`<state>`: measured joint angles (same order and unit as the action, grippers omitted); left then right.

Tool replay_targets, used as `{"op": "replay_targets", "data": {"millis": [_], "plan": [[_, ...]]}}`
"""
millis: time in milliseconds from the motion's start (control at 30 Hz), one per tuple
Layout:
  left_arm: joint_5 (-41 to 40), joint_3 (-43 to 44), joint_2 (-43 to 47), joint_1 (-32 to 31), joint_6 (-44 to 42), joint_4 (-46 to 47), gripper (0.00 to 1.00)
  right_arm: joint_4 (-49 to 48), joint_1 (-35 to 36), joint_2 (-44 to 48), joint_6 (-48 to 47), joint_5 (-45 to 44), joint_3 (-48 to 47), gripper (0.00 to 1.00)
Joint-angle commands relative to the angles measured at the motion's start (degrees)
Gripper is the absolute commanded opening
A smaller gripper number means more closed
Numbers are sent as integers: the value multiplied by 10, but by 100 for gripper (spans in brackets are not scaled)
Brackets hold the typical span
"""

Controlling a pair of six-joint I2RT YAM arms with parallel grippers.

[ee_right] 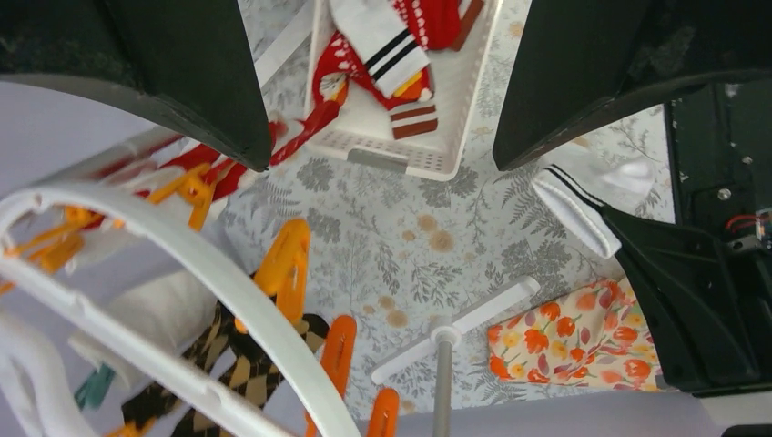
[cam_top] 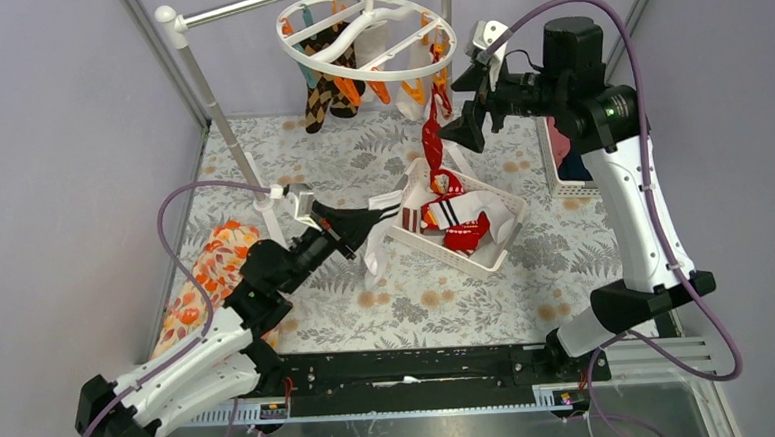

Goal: Clip the socks to the hanger
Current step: Rotate the hanger at the clothesline, then open the clamp at the hanger.

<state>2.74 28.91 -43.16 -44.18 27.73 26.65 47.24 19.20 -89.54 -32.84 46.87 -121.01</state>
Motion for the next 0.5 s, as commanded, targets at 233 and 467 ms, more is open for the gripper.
{"op": "replay_targets", "data": {"millis": [233, 467], "plan": [[19, 35, -110, 5, 12, 158, 0, -88, 51, 72, 103, -171, 105, 100], [20, 11, -136, 4, 9, 222, 0, -256, 209, 148, 117, -469, 256, 100]]}}
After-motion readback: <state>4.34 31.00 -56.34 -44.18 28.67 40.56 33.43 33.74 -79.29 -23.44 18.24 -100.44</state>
